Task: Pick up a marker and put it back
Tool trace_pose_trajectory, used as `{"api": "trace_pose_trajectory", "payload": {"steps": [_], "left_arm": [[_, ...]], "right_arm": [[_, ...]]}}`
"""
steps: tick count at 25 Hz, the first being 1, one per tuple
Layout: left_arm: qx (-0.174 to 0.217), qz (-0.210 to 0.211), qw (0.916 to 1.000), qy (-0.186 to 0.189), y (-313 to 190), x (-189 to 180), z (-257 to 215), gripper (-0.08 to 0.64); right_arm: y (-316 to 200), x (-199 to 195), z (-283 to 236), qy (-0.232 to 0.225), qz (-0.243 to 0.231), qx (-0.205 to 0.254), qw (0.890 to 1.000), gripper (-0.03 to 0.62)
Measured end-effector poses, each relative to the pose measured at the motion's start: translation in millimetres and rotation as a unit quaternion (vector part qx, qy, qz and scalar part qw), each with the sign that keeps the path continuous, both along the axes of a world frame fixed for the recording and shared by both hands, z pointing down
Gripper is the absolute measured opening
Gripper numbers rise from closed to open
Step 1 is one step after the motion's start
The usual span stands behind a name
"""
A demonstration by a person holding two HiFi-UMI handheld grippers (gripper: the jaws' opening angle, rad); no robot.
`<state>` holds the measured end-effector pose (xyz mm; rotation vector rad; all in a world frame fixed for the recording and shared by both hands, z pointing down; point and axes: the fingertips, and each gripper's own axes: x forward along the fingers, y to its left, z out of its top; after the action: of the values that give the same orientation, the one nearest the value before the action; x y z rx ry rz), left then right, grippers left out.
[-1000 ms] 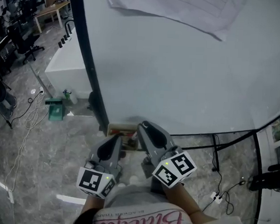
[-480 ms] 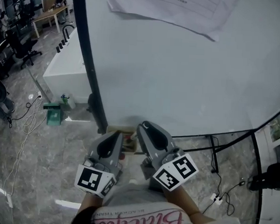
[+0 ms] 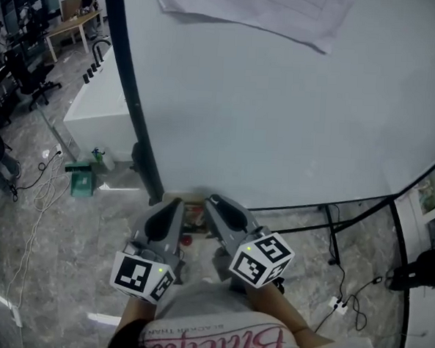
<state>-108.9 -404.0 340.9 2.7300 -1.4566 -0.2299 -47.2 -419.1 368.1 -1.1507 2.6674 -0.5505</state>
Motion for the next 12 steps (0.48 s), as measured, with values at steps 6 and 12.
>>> {"api": "trace_pose_trajectory", "payload": {"steps": [6, 12], "left_arm": [[-0.004, 0.006, 0.9999, -0.013, 0, 4, 5, -0.001], [-0.008, 0.008, 0.9998, -0.016, -1, 4, 8, 0.0]], "right_arm": [[-8, -3, 38, 0.031, 0.008, -0.061, 0.998, 0.069], [-11, -3, 58, 0.062, 0.023, -0.091, 0.994, 0.071]]}}
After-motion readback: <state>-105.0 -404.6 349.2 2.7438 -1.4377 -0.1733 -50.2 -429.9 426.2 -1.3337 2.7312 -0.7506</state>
